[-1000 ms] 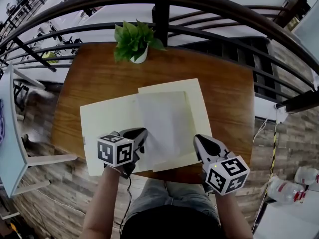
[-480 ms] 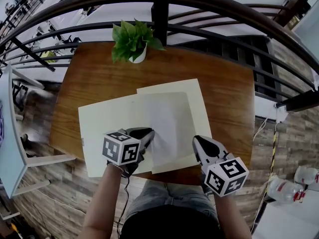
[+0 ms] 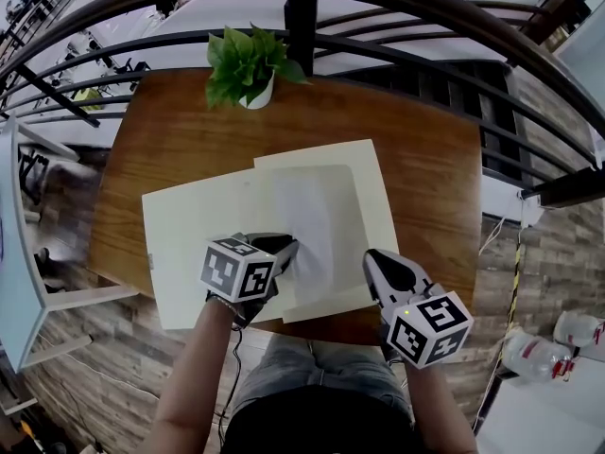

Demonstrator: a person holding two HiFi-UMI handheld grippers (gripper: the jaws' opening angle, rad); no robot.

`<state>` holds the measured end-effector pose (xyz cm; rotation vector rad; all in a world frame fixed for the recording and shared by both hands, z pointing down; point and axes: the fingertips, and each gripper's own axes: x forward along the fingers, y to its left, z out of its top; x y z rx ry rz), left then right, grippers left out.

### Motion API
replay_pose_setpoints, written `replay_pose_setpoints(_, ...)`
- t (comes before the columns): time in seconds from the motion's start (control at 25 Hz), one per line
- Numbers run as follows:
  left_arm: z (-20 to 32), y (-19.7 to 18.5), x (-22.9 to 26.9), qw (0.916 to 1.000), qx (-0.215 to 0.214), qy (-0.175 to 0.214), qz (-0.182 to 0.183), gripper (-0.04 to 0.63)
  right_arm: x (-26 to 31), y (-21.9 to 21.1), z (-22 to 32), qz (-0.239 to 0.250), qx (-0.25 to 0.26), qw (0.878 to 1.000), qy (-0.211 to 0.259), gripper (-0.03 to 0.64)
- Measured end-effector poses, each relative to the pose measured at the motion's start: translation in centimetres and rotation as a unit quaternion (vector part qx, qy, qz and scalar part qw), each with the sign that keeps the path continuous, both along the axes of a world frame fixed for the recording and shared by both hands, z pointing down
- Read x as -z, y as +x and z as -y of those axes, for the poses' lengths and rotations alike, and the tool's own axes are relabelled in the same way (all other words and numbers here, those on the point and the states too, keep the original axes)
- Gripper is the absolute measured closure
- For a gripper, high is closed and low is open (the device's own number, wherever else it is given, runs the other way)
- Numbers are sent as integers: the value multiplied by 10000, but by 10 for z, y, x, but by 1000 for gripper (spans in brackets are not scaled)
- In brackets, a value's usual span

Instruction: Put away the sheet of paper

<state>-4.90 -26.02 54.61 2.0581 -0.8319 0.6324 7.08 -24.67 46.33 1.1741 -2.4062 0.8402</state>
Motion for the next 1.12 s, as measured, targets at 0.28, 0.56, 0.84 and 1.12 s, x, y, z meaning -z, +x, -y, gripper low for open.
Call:
replay_pose_setpoints(0.28,-2,0,-6,9997,-44,-24,258,442,-5,1,-7,-6,-13,10000,-55,588)
replay_pose_setpoints(0.56,-3,-12,10,9988,179,305,339,405,3,-2,-13,23,4,10000,69,588)
replay_pose_setpoints(0.84,-15,-26,44,9965,375,731,176,432,24,-11,-16,140,163,9988,445,588)
replay_pose_setpoints(1.12,-37,-42,81,9894,683,1276,89,543,37,-32,-40,24,536,9962,688,589)
